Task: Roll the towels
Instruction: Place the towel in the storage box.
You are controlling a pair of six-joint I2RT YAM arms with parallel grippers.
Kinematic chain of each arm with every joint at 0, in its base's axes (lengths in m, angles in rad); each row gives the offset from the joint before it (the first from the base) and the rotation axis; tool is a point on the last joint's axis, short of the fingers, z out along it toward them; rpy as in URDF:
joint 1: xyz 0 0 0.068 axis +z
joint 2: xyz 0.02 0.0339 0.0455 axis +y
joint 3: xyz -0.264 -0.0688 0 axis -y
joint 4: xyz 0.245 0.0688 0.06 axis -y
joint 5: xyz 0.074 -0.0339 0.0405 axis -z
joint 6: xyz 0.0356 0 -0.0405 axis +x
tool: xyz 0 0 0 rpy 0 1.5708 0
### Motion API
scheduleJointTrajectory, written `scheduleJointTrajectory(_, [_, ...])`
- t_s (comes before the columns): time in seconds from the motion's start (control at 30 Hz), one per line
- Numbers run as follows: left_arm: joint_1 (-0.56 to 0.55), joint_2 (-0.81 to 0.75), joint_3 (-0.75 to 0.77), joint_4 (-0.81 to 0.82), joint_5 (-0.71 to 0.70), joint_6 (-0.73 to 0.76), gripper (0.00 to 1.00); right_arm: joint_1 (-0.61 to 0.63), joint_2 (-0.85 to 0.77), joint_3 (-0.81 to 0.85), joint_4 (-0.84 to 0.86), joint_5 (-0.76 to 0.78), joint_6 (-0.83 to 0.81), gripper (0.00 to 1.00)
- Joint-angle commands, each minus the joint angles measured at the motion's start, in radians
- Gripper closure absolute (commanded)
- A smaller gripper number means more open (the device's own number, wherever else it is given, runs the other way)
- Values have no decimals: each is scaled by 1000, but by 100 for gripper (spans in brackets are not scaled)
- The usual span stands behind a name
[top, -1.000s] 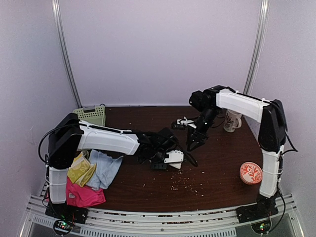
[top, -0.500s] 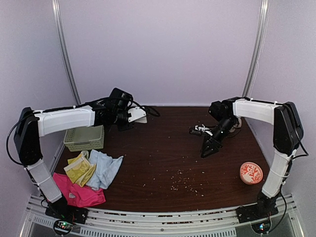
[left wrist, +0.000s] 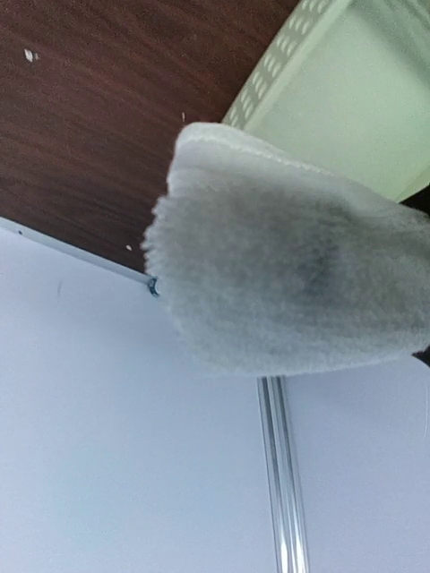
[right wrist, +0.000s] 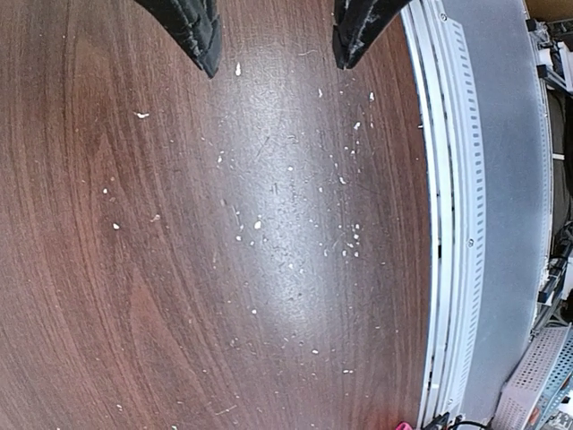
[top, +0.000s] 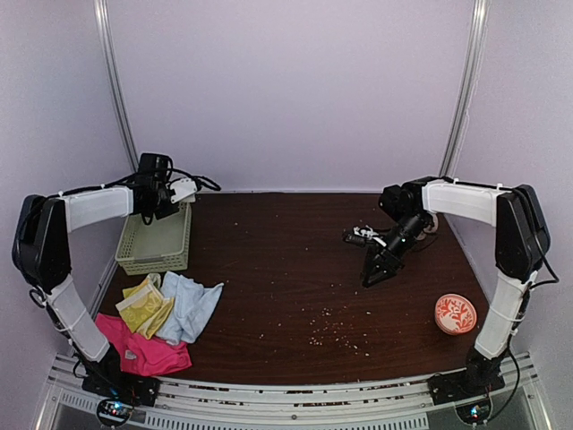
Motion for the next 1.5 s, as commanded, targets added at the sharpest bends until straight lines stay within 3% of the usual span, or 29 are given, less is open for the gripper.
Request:
scheduleJointTrajectory(0.0, [104, 92, 171, 54, 104, 51, 100, 1, 33, -8, -44, -47, -52, 57])
scheduleJointTrajectory(0.27, [228, 236, 300, 13, 189, 152, 100, 14, 63, -2, -86, -67, -92, 58])
scheduleJointTrajectory(0.57, [288, 274, 266, 31, 248, 193, 100, 34, 102, 10, -104, -65, -104, 58])
scheduleJointTrajectory(0.93, [311, 317, 319, -8, 329, 199, 100, 56, 138, 15, -106, -56, -97, 58])
scheduleJointTrajectory(1.2, [336, 341, 358, -109, 405, 363, 100, 70, 163, 26, -113, -59, -94, 58])
scheduleJointTrajectory(1.47, [334, 397, 428, -157, 446, 415, 100, 79, 175, 38, -121, -62, -92, 58])
